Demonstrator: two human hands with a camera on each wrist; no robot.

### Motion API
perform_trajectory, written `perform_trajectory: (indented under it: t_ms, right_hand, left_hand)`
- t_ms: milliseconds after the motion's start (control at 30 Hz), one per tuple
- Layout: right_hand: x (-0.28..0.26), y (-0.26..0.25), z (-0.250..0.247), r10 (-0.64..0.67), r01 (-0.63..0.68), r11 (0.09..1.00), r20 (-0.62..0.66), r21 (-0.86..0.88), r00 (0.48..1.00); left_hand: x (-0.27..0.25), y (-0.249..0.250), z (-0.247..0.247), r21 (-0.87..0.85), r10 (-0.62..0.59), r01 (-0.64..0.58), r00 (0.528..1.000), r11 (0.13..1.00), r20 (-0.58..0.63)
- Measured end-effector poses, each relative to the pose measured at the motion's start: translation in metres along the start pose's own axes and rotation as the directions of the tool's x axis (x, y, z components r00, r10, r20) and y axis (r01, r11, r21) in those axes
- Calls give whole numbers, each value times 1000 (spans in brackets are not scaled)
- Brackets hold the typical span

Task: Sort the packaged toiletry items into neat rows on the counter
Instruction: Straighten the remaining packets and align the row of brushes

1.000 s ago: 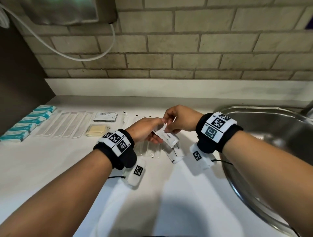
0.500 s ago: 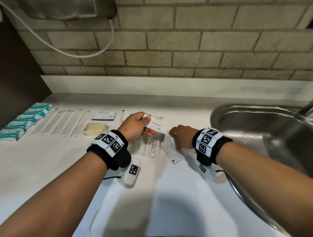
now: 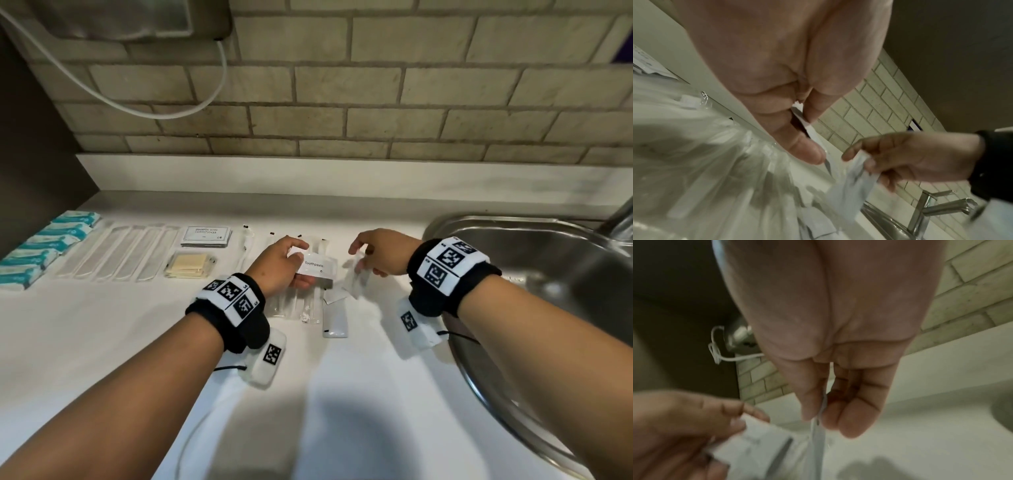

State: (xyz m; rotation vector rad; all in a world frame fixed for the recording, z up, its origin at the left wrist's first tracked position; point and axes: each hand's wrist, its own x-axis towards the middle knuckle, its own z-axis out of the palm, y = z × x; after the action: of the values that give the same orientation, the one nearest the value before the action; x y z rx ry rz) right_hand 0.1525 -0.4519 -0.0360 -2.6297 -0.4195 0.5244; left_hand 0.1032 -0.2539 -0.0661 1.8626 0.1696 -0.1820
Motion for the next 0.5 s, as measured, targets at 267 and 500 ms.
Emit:
perform_trajectory:
  t_ms: [267,500]
  right_hand:
    - [-14,-35,-20,-88,93,943,-30,320,996]
    - [-6,-31,15,-49,69,931,-65,357,997]
  left_hand:
    - [-5,1,1,-118,-58,55,998,991,-26]
    - [-6,9,1,-187,-17,31,997,982,72]
